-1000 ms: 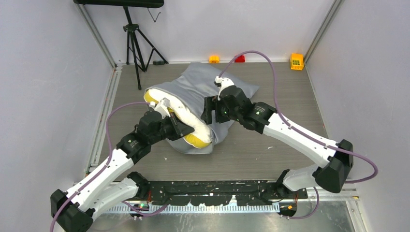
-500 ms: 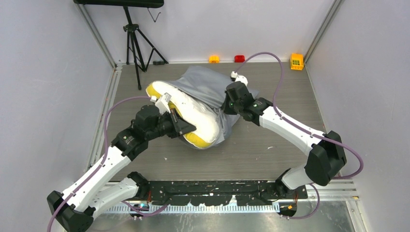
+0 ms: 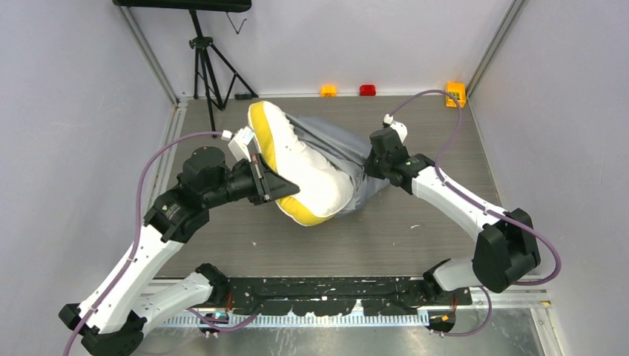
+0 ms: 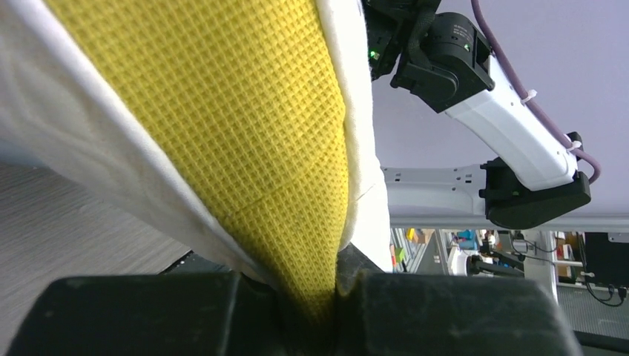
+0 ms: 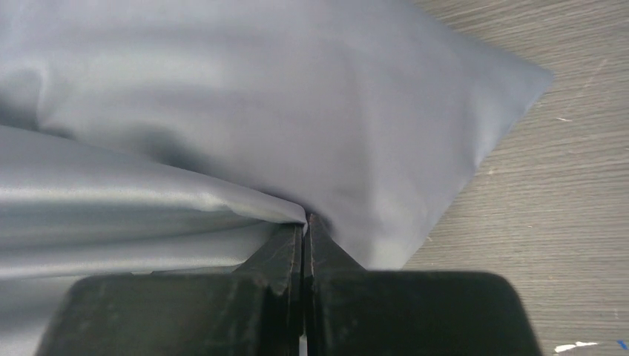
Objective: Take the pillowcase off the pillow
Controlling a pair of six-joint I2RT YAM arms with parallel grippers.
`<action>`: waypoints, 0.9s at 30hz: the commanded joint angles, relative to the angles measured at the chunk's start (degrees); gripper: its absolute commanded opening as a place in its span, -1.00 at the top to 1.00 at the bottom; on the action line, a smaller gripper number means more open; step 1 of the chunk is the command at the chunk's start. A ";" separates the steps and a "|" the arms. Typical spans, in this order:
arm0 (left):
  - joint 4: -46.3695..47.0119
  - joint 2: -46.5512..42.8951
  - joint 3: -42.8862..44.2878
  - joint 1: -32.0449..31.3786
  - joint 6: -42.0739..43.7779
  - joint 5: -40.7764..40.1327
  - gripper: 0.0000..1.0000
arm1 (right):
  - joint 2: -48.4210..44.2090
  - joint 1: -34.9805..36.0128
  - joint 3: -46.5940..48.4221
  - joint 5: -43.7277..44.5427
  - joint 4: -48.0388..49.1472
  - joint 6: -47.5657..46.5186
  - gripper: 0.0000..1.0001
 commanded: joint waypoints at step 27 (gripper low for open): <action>3.67 -5.25 -5.18 0.08 12.55 -16.91 1.00 | -20.83 -15.57 -1.11 1.42 -8.83 -3.69 0.93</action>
